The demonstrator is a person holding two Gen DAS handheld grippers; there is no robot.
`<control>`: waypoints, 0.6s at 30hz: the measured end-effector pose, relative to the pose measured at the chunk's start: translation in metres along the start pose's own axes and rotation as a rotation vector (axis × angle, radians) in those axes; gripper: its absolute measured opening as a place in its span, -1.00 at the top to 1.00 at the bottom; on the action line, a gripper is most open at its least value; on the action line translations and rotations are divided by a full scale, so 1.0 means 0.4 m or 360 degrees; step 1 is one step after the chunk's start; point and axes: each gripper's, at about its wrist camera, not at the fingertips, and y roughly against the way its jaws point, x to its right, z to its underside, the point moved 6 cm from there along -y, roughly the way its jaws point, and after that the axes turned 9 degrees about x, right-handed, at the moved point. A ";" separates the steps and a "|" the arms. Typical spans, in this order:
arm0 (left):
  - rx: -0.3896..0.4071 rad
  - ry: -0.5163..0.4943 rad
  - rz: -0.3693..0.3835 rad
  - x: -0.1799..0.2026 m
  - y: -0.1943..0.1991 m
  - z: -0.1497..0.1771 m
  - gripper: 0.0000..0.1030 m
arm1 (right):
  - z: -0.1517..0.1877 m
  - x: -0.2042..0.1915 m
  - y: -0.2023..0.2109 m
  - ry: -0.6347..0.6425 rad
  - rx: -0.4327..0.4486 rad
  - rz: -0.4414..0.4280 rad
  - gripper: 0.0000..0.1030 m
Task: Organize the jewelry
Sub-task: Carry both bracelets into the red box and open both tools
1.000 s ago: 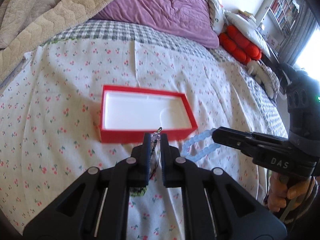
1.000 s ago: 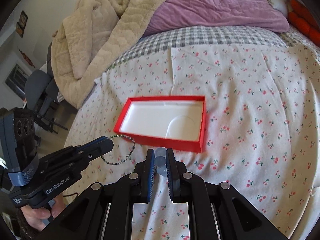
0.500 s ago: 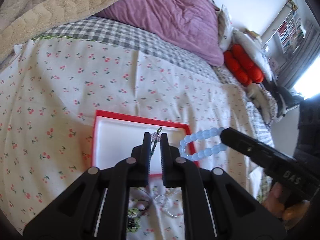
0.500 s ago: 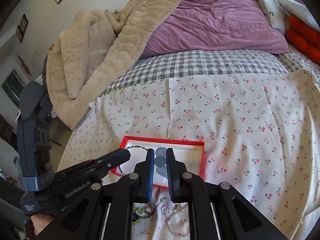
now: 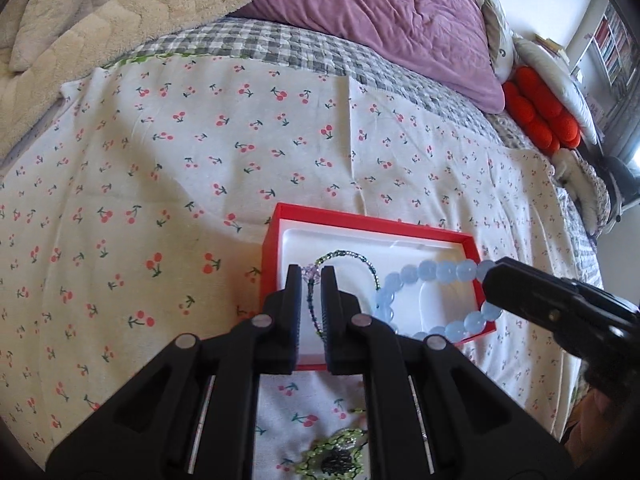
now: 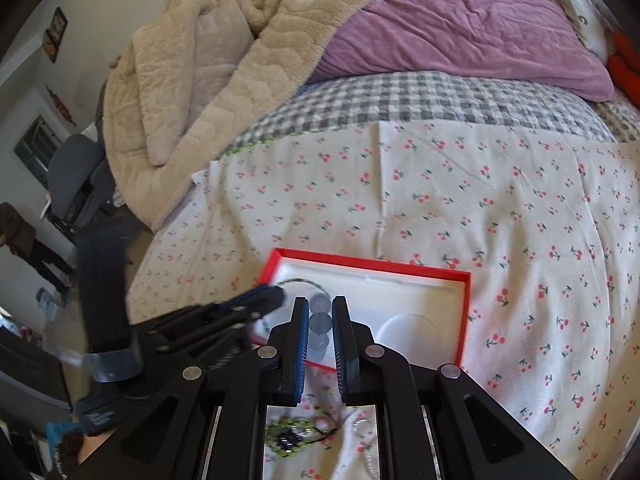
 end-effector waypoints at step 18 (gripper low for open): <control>0.0009 -0.0201 -0.0022 0.031 0.026 0.010 0.28 | 0.017 0.128 0.002 -0.0089 -0.0024 0.0235 0.61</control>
